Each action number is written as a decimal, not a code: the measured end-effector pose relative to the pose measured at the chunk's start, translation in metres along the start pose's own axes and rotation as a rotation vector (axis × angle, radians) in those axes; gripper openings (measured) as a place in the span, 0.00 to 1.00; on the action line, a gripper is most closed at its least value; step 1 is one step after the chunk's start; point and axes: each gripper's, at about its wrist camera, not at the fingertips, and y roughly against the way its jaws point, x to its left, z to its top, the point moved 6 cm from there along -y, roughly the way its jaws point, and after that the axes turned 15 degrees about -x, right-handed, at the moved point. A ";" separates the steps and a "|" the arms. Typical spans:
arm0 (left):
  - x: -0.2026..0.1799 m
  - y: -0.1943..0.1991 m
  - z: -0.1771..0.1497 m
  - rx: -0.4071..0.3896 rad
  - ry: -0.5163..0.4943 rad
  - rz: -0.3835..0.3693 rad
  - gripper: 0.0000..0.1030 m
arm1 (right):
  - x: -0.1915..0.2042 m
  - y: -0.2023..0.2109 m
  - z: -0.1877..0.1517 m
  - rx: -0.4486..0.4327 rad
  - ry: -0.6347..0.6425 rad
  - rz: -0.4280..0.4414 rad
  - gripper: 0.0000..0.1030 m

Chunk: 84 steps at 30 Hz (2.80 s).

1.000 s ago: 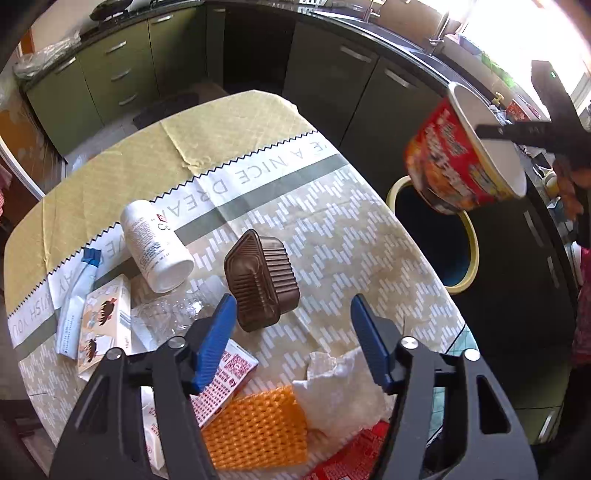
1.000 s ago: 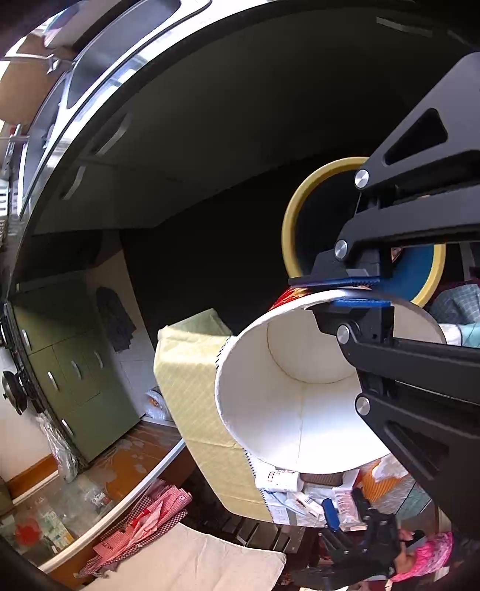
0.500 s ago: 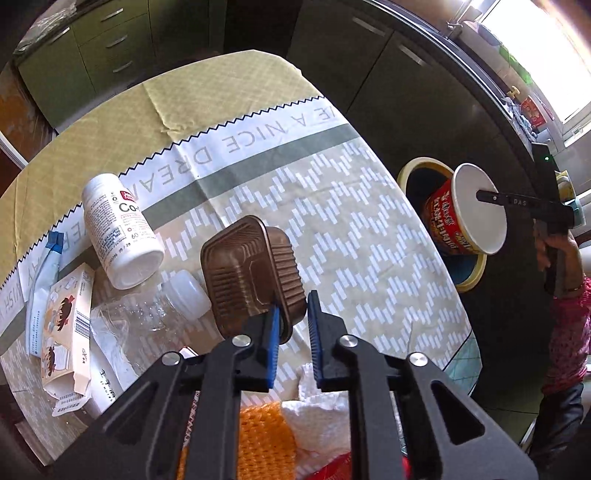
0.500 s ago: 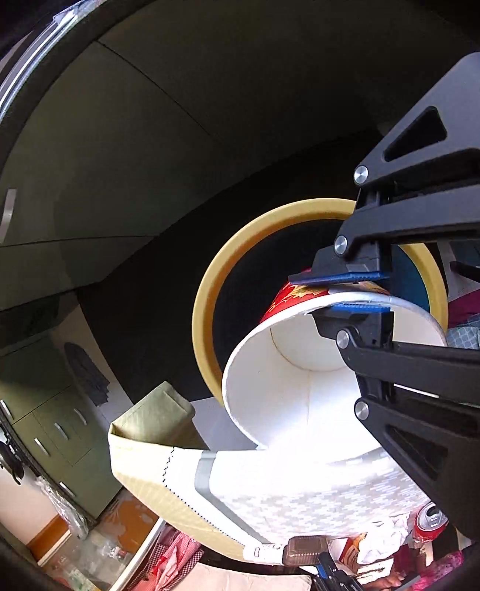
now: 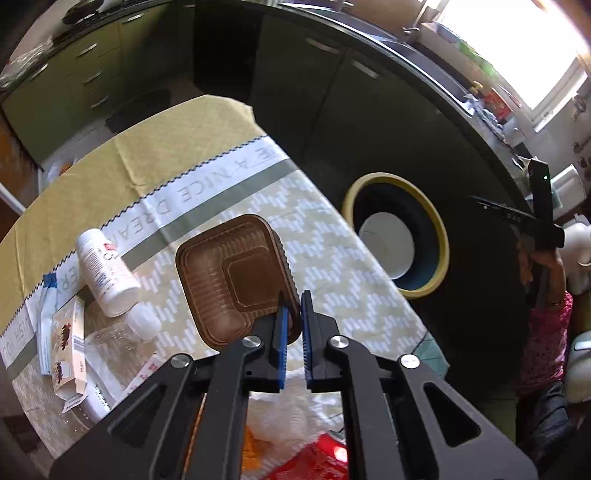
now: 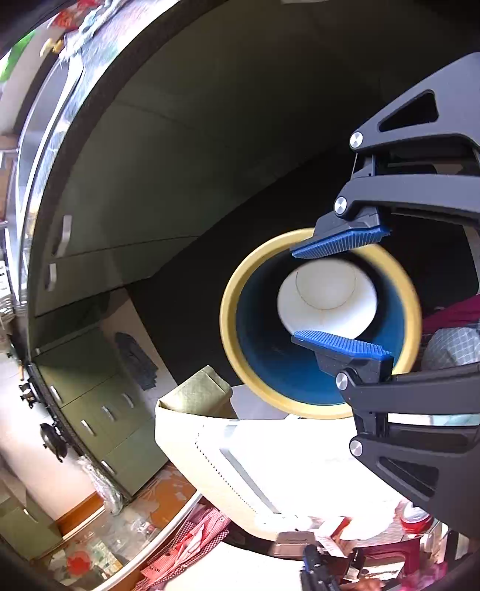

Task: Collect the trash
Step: 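Carry the brown plastic tray over the bin and release it with the left gripper, then grasp the white milk carton with the left gripper, then grasp the red cola can with the right gripper while the left gripper holds the carton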

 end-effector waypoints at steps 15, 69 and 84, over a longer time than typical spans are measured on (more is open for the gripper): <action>-0.182 -0.132 0.023 0.169 -0.245 -0.173 0.13 | -0.098 0.105 -0.084 -0.083 -0.126 -0.140 0.42; 0.116 0.037 -0.079 0.154 -0.232 0.040 0.55 | 0.184 0.052 -0.062 0.068 0.440 0.190 0.51; 0.102 0.039 -0.096 0.164 -0.205 -0.001 0.32 | 0.251 0.061 -0.087 0.134 0.630 0.409 0.61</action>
